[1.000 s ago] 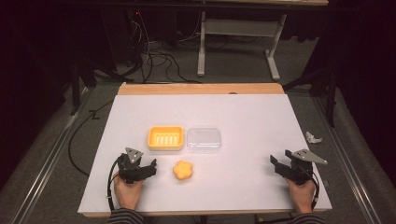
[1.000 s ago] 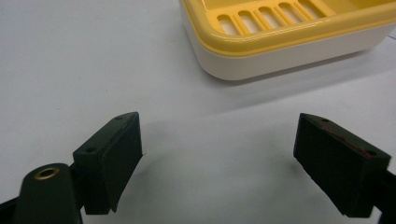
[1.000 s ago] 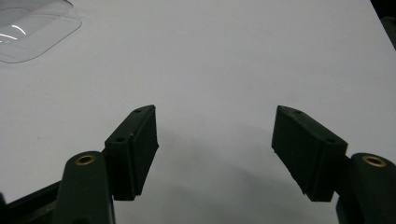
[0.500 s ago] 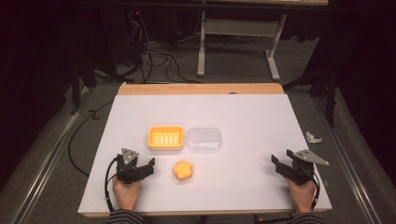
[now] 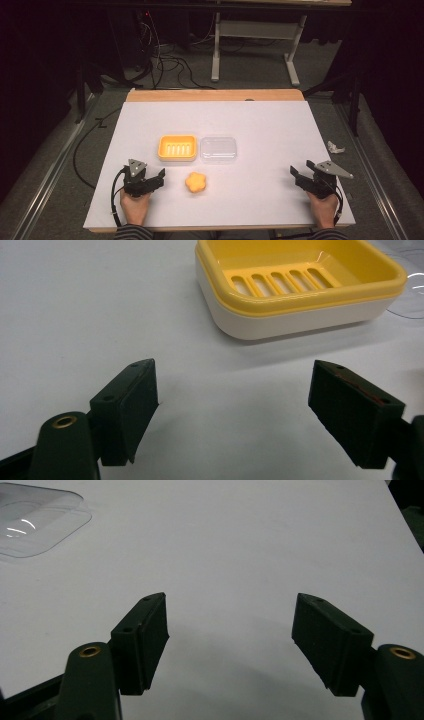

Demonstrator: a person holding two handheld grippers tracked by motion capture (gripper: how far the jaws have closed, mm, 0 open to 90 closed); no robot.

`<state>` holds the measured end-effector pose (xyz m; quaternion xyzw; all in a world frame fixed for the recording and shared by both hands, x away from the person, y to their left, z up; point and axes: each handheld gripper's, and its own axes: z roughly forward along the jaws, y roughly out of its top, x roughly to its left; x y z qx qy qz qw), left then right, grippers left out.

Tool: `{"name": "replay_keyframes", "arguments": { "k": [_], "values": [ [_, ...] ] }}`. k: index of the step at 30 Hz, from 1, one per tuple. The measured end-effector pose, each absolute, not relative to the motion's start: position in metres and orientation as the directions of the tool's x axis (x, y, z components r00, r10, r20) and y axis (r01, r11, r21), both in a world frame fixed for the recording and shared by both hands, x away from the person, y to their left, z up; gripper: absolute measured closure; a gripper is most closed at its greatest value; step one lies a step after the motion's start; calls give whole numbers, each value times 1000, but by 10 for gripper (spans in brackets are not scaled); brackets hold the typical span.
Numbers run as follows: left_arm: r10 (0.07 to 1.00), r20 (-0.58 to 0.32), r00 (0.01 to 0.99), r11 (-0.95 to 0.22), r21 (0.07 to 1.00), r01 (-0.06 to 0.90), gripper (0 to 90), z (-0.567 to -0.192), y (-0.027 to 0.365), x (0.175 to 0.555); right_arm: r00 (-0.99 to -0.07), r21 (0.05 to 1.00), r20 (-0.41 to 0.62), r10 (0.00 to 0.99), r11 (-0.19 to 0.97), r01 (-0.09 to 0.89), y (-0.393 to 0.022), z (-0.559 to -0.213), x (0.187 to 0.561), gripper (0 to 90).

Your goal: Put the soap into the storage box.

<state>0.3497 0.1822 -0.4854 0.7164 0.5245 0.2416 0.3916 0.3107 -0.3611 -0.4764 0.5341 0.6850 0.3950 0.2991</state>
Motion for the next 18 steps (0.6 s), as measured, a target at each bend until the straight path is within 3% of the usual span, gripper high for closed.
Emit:
{"name": "replay_keyframes", "arguments": {
  "k": [8, 18],
  "values": [
    [935, -124, 331, -111, 787, 607, 209, -485, 187, 355, -250, 859, 18, 968, 113, 500, -361, -476, 311, 311],
    [937, -104, 332, -125, 791, 599, 189, -480, 184, 352, -252, 858, 16, 967, 116, 500, -361, -476, 311, 311]
  ]
}}
